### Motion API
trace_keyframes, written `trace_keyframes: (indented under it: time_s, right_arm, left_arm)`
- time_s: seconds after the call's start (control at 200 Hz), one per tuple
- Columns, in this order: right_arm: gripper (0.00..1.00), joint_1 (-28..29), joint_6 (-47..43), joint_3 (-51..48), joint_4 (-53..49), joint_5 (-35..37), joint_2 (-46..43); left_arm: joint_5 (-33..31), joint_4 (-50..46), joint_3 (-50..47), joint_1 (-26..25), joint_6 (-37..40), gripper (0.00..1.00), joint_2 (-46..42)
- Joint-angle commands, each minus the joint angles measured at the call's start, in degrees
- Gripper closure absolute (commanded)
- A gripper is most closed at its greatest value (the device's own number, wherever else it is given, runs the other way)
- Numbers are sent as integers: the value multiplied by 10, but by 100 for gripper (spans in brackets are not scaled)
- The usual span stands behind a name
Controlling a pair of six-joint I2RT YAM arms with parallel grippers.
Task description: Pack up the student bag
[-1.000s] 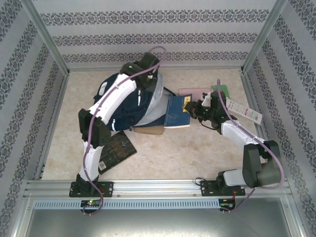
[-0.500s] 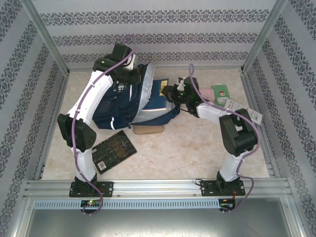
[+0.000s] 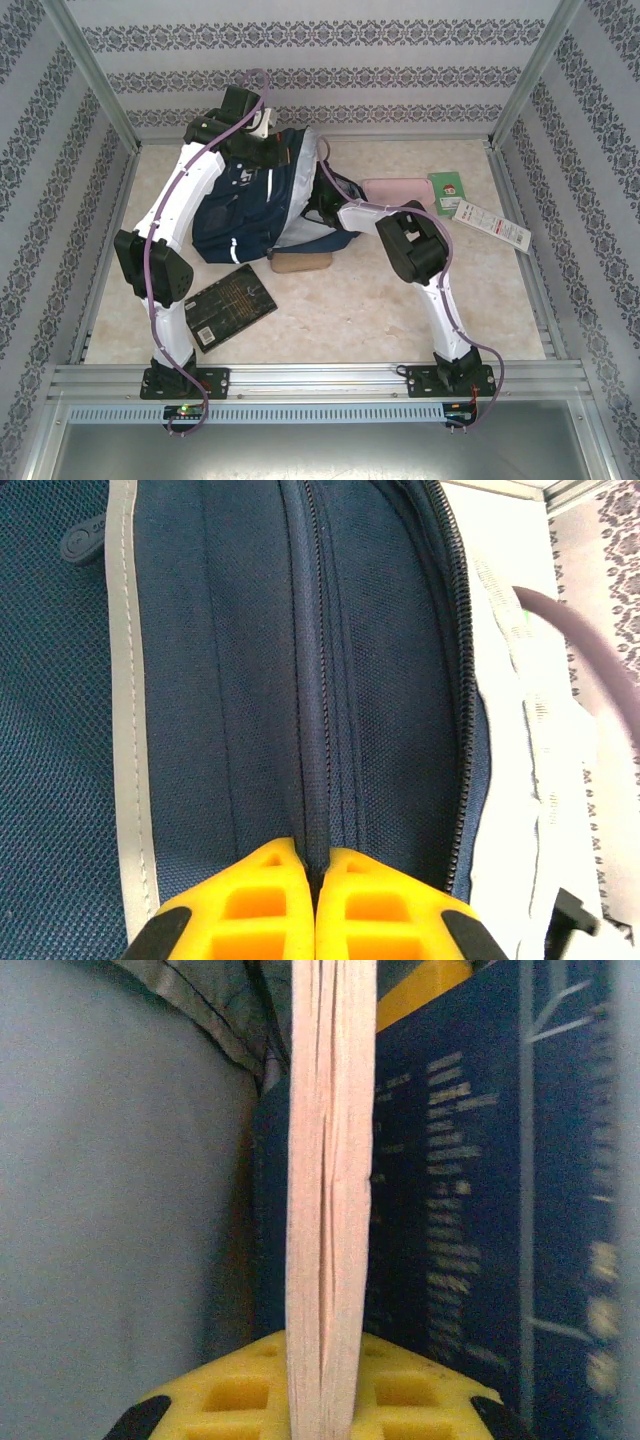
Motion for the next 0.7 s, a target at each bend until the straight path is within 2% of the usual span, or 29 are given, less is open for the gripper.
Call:
trace_keyframes:
  time_s: [0.0,0.025,0.135,0.25,0.475,0.694]
  right_arm:
    - [100,13,-2,69,-59,20,20]
    - [100,15,-8,81,-76,18,25]
    - [69,18,-39,95,-136,19,22]
    - [56,14,-76,80,-177,26,-7]
    - [48,0,-139,72,-271,27,-66]
    - [47,-18,-146,13,-265,11,-127]
  left_arm:
    - [48,88,6,2,-19,100,-45]
    - [44,88,4,2,-19,100,-46]
    - [35,84,-1,2,-14,100,-47]
    - [27,83,-6,2,-10,100,-46]
    - [-4,72,-8,6,8,100,-43]
    - [-7,79,-37,20,4,100,-41]
